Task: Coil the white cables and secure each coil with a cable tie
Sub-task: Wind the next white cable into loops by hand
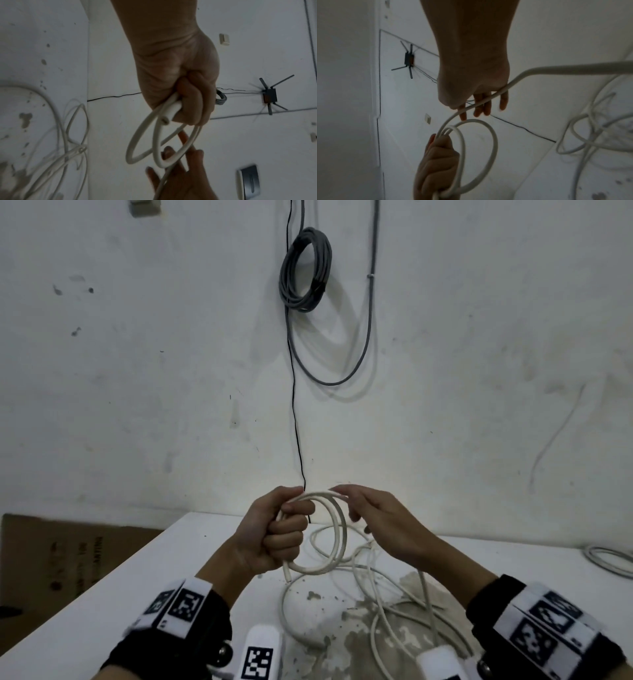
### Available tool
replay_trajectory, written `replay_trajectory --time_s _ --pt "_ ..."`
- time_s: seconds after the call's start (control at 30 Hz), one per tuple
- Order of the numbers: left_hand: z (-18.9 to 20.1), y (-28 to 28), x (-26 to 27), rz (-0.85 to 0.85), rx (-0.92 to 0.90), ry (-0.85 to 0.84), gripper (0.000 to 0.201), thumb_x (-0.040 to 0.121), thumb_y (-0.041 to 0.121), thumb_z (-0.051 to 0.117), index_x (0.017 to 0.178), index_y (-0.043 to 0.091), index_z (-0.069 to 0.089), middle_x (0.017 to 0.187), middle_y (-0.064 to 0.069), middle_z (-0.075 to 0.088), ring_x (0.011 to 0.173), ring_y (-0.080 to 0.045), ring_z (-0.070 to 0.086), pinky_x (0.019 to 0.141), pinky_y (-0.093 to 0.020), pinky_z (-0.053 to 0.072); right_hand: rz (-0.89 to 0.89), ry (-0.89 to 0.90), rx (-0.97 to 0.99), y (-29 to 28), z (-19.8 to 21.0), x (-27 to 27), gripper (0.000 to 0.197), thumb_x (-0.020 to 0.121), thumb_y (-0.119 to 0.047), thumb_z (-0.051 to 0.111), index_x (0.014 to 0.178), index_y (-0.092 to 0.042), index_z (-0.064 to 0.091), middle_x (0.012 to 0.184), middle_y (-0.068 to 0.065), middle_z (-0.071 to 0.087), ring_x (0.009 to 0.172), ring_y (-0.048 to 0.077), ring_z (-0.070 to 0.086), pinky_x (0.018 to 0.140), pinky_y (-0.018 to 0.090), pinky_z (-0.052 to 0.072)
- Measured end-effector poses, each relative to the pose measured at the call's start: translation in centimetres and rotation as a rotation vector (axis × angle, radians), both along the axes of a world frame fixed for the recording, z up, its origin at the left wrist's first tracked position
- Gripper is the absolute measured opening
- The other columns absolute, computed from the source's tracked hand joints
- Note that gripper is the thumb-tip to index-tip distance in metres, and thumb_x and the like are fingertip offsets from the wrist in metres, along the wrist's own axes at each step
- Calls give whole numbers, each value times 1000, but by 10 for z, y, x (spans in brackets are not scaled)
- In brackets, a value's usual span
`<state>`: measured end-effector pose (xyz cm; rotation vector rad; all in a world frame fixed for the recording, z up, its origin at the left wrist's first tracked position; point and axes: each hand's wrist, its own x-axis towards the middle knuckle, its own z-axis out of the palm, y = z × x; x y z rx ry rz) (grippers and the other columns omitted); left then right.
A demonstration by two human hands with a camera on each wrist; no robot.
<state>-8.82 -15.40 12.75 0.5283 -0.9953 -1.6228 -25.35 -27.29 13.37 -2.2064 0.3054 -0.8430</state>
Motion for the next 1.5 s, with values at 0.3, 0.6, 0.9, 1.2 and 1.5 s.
replay_trajectory --time_s 0.3,0.6,0.9,1.2,1.5 --pt "-5 -5 -8 20 117 -240 20 77 28 42 62 17 49 38 8 35 26 -3 33 31 -14 30 -20 -171 -320 5 8 6 3 76 -15 75 73 -13 76 72 4 66 62 14 59 55 12 40" --pt "-5 0 -11 -100 23 61 27 98 20 32 74 11 38 45 2 19 32 -8 17 37 -22 9 59 39 -156 4 -13 -2 17 95 -24 50 95 -12 63 78 -4 64 74 8 61 70 22 49" --pt "-6 -8 -6 188 -9 10 12 76 16 62 76 4 61 43 4 26 30 -9 23 31 -19 27 211 64 515 18 1 -10 28 92 -3 35 107 -1 59 110 15 65 78 31 69 67 41 55" --pt "-6 -6 -20 543 105 -32 26 84 29 44 74 6 53 41 6 30 29 -3 26 33 -16 18 70 -18 157 20 -3 0 24 95 -2 44 108 -10 63 82 5 57 56 18 59 52 25 52" --pt "-5 -5 -23 542 69 -78 21 81 17 47 89 1 58 50 6 37 39 -5 34 44 -18 28 69 23 243 14 0 -5 27 99 -23 37 104 -5 58 79 0 55 60 11 52 57 27 47"
